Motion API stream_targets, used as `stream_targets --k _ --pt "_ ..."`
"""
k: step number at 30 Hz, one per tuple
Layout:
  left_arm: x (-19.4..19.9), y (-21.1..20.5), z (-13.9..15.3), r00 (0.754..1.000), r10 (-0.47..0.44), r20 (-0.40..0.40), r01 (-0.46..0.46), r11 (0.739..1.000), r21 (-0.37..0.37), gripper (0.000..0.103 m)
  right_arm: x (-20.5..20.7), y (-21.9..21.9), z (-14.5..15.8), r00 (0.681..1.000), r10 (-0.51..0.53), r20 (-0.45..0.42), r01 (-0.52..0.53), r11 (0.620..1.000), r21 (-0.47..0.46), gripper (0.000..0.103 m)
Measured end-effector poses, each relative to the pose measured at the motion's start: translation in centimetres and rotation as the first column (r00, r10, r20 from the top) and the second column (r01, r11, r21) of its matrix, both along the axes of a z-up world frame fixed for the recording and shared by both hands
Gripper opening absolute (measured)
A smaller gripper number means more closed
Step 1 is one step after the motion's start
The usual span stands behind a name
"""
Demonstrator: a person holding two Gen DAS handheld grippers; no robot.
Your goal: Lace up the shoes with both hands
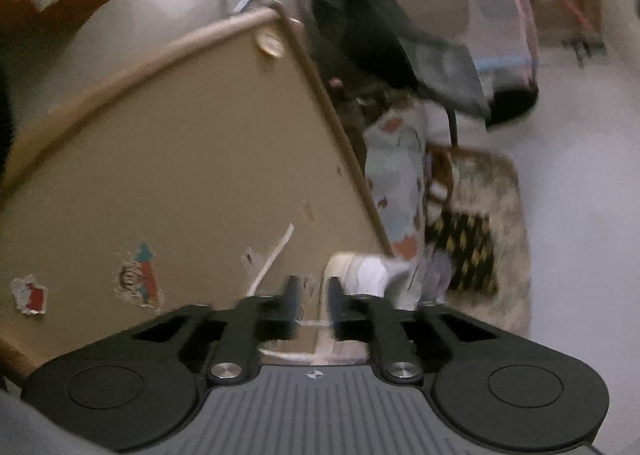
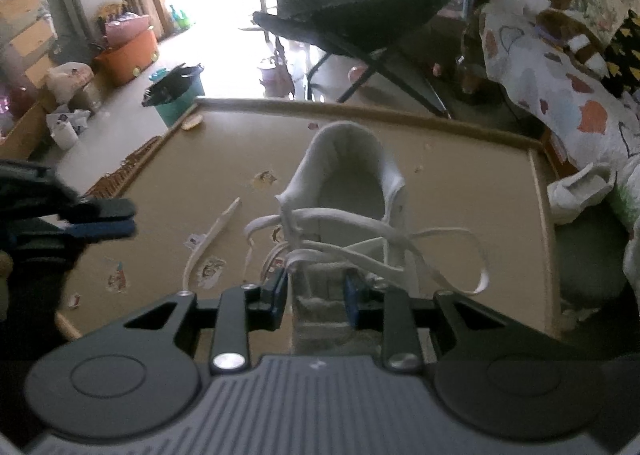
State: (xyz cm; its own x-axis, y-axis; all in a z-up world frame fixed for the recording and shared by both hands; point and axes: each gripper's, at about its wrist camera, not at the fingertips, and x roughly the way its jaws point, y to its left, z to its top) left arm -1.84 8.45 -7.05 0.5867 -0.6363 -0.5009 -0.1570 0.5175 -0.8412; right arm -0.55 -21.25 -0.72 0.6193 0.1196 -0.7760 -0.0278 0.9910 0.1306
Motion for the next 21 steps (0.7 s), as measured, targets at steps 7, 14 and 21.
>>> stream_targets --k 7,14,21 --pt "0.0 -6.1 4.0 0.933 -0.277 0.229 0.16 0.891 0.424 0.061 -2.1 -0.1 0.8 0.998 0.05 0.046 -0.046 0.996 -0.07 0.029" --pt "0.7 -12.4 5.1 0.795 -0.565 0.22 0.217 0.604 0.767 0.061 -2.2 -0.4 0.5 0.997 0.047 0.064 -0.044 0.998 -0.048 0.029" --pt "1.3 -14.9 6.1 0.752 -0.624 0.21 0.212 0.531 0.82 0.058 -2.4 -0.6 0.1 0.997 0.032 0.072 -0.031 0.999 -0.016 0.03"
